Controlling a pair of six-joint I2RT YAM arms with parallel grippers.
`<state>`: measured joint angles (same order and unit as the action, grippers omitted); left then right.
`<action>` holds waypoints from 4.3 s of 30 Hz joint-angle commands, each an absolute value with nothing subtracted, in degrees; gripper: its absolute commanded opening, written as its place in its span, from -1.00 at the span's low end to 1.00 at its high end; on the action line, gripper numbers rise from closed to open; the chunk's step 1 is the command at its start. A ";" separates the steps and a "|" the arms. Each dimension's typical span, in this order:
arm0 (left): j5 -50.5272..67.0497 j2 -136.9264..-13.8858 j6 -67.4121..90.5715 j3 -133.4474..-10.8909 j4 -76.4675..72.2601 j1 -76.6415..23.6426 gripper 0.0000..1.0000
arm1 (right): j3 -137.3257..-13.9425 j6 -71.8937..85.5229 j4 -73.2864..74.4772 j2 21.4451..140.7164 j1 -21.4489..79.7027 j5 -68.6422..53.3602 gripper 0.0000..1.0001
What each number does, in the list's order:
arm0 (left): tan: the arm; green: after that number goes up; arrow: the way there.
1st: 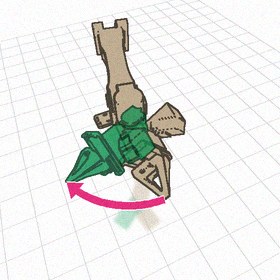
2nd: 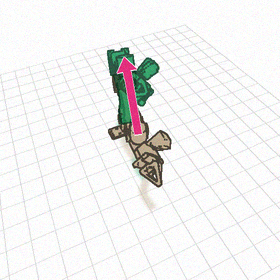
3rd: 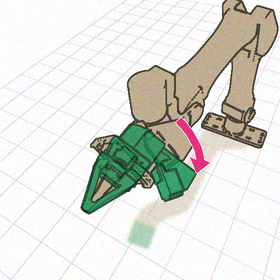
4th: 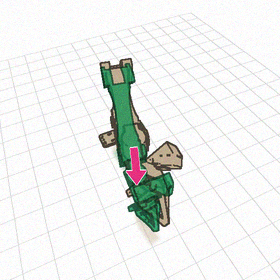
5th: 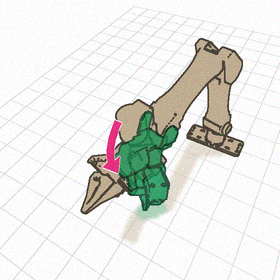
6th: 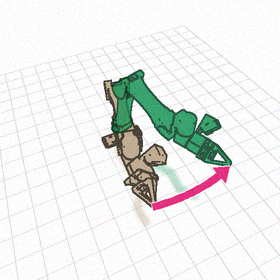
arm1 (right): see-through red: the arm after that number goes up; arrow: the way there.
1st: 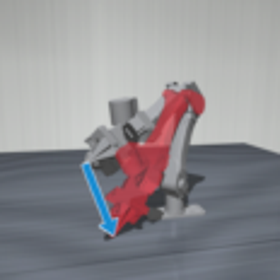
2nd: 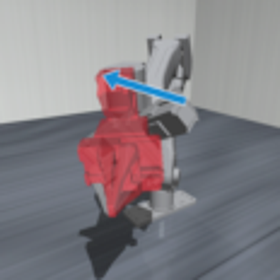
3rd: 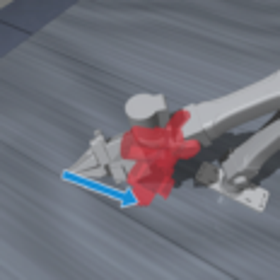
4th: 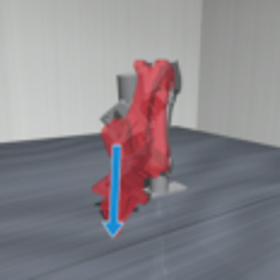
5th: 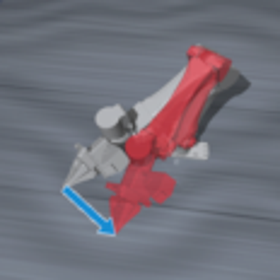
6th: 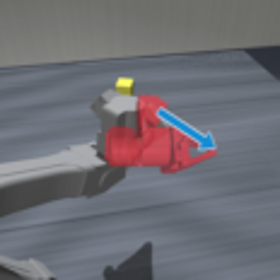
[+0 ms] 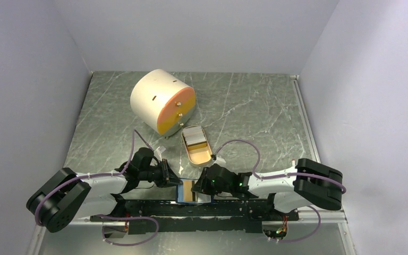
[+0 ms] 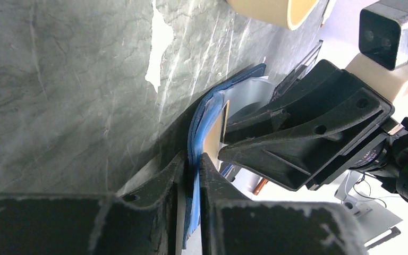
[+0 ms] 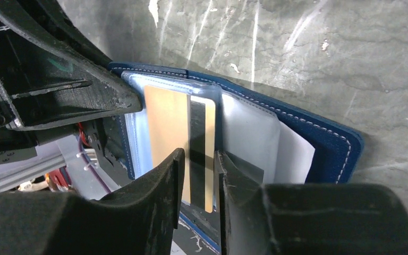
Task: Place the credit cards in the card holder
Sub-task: Insert the credit card into the card holder.
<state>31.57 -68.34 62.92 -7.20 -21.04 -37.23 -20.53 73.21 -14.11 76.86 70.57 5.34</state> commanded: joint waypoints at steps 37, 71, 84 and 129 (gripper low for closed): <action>36.10 -65.96 64.33 -8.57 -25.62 -38.75 -0.56 | -17.79 69.07 -15.50 73.92 70.84 8.79 -0.46; 36.20 -61.15 61.05 -8.98 -21.63 -38.75 -0.63 | -18.37 69.28 -18.55 79.62 70.85 7.65 -0.62; 40.28 -65.70 65.89 -5.46 -36.04 -38.71 -0.62 | -17.55 69.52 -19.42 79.06 70.91 7.94 -0.62; 24.98 -67.31 55.14 -19.43 -3.87 -43.95 -0.47 | -18.96 67.08 -15.24 78.00 70.89 10.12 -0.52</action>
<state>31.11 -68.55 58.74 -16.88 -13.67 -43.20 -18.87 68.55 -19.57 78.22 70.63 7.38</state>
